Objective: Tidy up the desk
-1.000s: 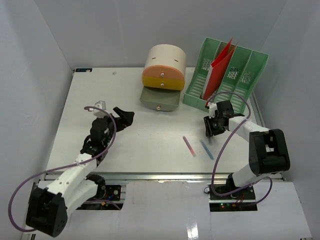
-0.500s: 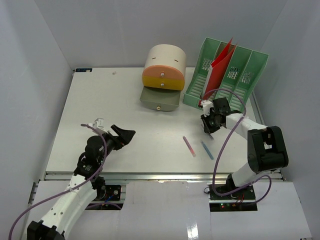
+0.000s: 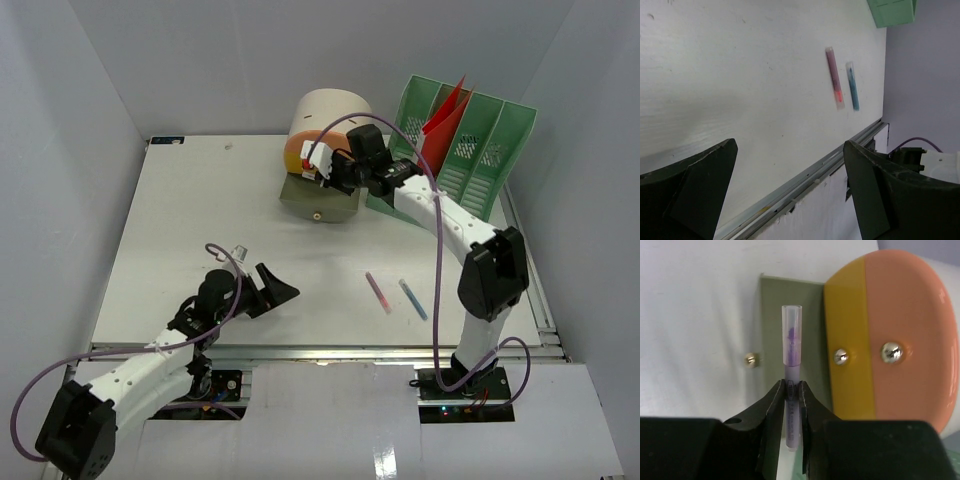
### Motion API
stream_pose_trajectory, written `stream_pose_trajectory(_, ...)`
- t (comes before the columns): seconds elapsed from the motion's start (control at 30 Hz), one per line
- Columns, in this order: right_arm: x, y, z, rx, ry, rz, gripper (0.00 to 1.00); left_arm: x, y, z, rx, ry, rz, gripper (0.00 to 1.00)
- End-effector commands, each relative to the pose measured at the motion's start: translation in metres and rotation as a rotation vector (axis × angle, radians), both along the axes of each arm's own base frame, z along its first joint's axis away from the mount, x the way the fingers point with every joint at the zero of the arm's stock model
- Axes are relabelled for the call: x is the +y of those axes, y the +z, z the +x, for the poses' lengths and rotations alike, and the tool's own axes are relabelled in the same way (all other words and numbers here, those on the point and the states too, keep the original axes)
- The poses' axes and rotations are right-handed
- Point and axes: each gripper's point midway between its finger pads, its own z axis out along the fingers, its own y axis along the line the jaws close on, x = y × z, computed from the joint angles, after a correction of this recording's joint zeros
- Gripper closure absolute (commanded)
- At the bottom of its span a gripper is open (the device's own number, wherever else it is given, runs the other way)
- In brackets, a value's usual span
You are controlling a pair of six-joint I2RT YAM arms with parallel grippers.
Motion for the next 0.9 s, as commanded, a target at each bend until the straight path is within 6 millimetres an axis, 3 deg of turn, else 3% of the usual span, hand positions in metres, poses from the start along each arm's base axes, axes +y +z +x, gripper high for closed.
stream_pose_trajectory(0.0, 0.009, -0.028, 0.045, -0.002, -0.098, -0.073, 0.70, -0.022, 0.015, 0.001, -0.024, -0.006, -0.010, 0.02)
stream_pose_trajectory(0.07, 0.009, -0.034, 0.053, -0.006, -0.120, -0.080, 0.56, -0.031, 0.020, 0.001, -0.029, 0.000, -0.015, 0.02)
stream_pose_trajectory(0.13, 0.007, -0.030, 0.055, -0.021, -0.133, -0.075, 0.49, -0.041, 0.013, 0.002, -0.011, 0.004, 0.011, 0.02)
stream_pose_trajectory(0.23, 0.003, -0.029, 0.045, 0.009, -0.130, -0.054, 0.46, -0.062, 0.011, 0.008, 0.019, 0.004, 0.032, 0.02)
stream_pose_trajectory(0.37, -0.015, 0.006, 0.011, 0.085, -0.097, 0.070, 0.46, -0.090, 0.006, 0.023, 0.053, 0.041, 0.079, 0.02)
stream_pose_trajectory(0.47, -0.058, 0.015, -0.033, 0.273, -0.049, 0.237, 0.46, -0.125, 0.009, 0.030, 0.113, 0.080, 0.113, 0.03)
stream_pose_trajectory(0.5, -0.075, 0.027, -0.041, 0.292, -0.044, 0.295, 0.46, -0.135, 0.003, 0.032, 0.131, 0.090, 0.156, 0.03)
stream_pose_trajectory(0.57, -0.107, -0.001, -0.062, 0.388, -0.082, 0.325, 0.46, -0.142, -0.031, 0.028, 0.239, 0.130, 0.291, 0.03)
stream_pose_trajectory(0.63, -0.144, -0.003, -0.073, 0.383, -0.136, 0.364, 0.46, -0.168, -0.020, 0.036, 0.251, 0.148, 0.312, 0.03)
stream_pose_trajectory(0.77, -0.184, -0.031, -0.100, 0.444, -0.224, 0.426, 0.46, -0.183, -0.047, 0.037, 0.318, 0.174, 0.476, 0.05)
stream_pose_trajectory(0.87, -0.216, -0.011, -0.104, 0.416, -0.279, 0.522, 0.46, -0.195, -0.052, 0.039, 0.351, 0.184, 0.557, 0.08)
